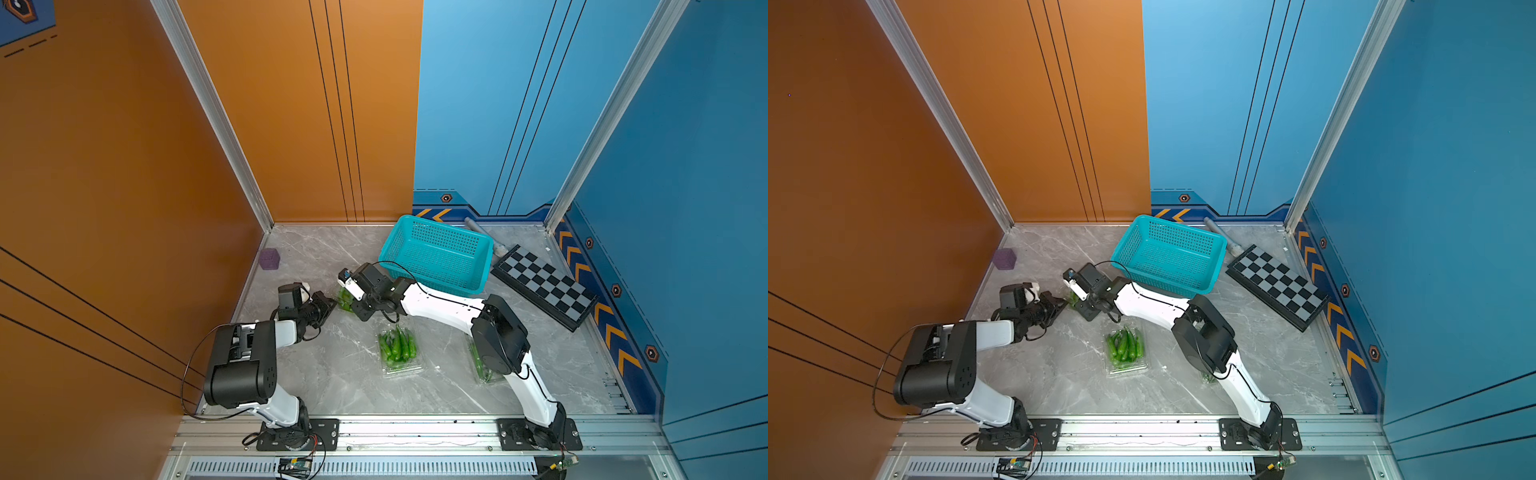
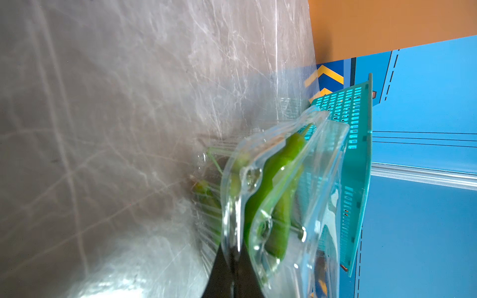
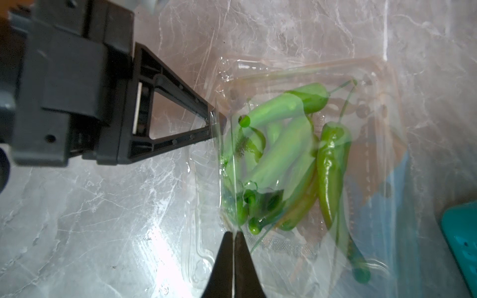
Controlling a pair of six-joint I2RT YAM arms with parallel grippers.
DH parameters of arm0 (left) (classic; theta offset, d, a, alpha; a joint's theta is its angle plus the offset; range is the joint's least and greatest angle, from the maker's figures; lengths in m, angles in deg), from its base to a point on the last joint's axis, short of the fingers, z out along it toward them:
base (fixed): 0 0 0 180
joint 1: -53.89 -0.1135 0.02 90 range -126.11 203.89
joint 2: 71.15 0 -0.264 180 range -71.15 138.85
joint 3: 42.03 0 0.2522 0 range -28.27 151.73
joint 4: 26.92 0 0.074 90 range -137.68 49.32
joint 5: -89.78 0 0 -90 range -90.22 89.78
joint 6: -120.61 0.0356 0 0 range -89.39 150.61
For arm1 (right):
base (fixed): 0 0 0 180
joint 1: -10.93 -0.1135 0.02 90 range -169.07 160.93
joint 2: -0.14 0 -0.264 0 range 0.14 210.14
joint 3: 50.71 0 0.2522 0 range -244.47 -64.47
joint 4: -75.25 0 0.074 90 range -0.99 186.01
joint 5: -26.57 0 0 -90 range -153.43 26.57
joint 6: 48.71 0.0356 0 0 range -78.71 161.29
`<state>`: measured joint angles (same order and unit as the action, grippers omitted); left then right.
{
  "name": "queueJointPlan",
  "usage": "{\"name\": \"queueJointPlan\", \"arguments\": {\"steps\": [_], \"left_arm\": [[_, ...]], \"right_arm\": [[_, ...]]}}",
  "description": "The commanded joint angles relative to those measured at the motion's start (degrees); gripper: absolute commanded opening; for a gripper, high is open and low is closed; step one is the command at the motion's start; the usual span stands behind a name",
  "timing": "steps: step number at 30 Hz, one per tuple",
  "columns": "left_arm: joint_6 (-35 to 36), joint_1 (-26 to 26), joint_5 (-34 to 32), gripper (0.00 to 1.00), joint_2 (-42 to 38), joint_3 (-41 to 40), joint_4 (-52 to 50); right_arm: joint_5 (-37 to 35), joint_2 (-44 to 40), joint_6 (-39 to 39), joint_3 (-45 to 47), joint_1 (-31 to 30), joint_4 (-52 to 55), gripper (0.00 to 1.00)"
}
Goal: Take small green peppers out of containers
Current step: Open the packing box at the center of the board.
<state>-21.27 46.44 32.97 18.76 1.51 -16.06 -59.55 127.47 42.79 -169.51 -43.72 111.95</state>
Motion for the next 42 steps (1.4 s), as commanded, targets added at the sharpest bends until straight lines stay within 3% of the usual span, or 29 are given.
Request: {"name": "queueJointPlan", "arguments": {"steps": [1, 9, 19, 21, 23, 26, 30, 37, 42], "left_arm": [[0.5, 0.2, -1.6, 0.07, -1.2, -1.0, -2.4], [-0.3, 0.8, -1.7, 0.14, -3.5, -1.0, -2.4], [-0.3, 1.1, -2.1, 0.16, -3.0, -0.9, -2.4], [-0.3, 1.2, -2.0, 0.15, -2.8, -0.5, -2.4], [-0.3, 1.4, -2.0, 0.16, -3.0, -0.3, -2.4], [-0.5, 1.5, -2.0, 0.16, -3.1, 0.0, -2.4], [-0.6, 1.6, -2.0, 0.16, -3.3, -0.2, -2.4], [-0.7, 1.7, -2.1, 0.16, -3.4, -0.1, -2.4], [-0.9, 1.8, -2.3, 0.15, -3.4, -0.1, -2.4]], "right_arm": [[-3.8, -2.7, 0.0, 1.1, 0.6, 1.9, 0.07], [-4.4, -4.5, 0.3, 0.2, 0.9, 0.7, 0.08], [-3.9, -3.3, 0.4, -1.8, 1.1, 0.4, 0.10], [-3.9, -3.6, 0.5, -1.8, 1.2, 0.3, 0.18], [-4.1, -4.5, 0.3, -1.5, 1.2, 0.3, 0.41], [-5.0, -6.9, 0.0, 1.2, 1.1, -2.3, 0.58], [-5.9, -8.1, -0.5, 1.8, 1.6, -3.2, 0.61], [-7.6, -18.8, -1.5, 8.6, 2.3, -5.5, 0.64], [-3.0, -24.1, 0.1, 11.4, 2.5, 1.6, 0.63]]}}
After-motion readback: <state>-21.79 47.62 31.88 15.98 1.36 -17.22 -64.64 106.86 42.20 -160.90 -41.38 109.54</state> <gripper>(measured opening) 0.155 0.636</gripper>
